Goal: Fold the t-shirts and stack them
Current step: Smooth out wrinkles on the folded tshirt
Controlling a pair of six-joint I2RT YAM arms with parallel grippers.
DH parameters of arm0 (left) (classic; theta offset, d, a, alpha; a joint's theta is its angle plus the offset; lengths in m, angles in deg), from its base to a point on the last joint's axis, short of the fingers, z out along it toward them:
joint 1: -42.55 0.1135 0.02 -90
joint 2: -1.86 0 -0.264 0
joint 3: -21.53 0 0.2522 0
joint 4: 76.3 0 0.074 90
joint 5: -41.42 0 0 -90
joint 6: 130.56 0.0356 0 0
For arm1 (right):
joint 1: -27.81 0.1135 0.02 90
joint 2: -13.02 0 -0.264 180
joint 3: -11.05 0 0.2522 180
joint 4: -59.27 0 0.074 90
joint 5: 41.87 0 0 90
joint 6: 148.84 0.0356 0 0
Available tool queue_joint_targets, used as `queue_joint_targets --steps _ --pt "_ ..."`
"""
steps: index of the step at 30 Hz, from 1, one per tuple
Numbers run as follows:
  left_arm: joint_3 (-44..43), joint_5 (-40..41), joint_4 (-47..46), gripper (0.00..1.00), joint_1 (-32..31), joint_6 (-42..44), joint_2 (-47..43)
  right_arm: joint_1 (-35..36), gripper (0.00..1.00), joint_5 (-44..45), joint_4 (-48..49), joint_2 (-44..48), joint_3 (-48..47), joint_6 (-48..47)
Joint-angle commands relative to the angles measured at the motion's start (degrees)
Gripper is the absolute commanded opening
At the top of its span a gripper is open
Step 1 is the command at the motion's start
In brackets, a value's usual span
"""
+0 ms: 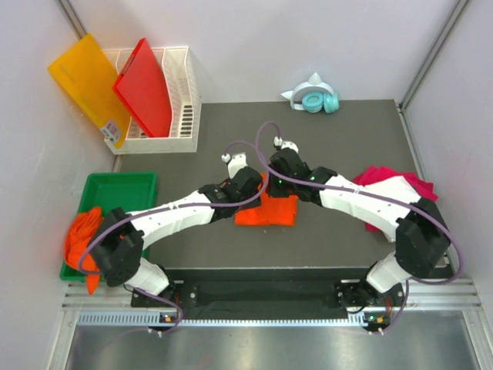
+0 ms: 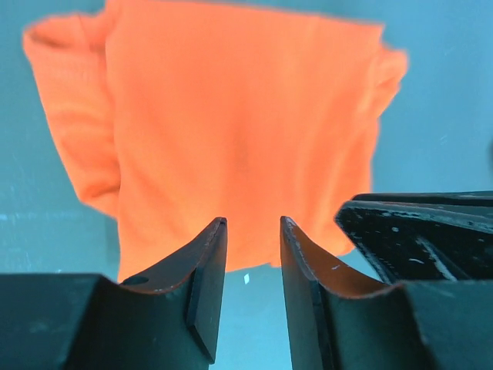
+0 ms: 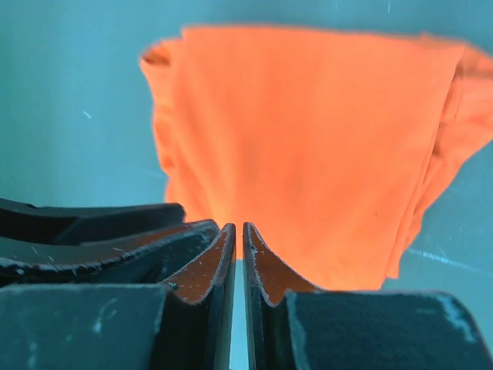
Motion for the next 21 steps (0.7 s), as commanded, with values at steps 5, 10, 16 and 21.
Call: queue_joint_targets --steps 5,10,16,21 --pt "-1.66 2.43 -0.46 0.38 0.18 1.61 6.04 -1.19 0.07 1.93 2.58 -4.47 2.69 -0.45" --pt "0.89 0.32 -2.57 0.37 0.1 -0.06 11.66 -1.37 0.06 1.04 4.61 -8.86 5.6 0.87" --pt "1.6 0.93 -2.92 0.37 0.1 0.9 11.86 -1.37 0.06 2.53 3.65 -8.09 4.38 0.61" --pt "-0.77 4.35 -1.78 0.38 0.36 3.62 5.97 -1.9 0.07 7.72 0.22 -1.16 1.3 -0.1"
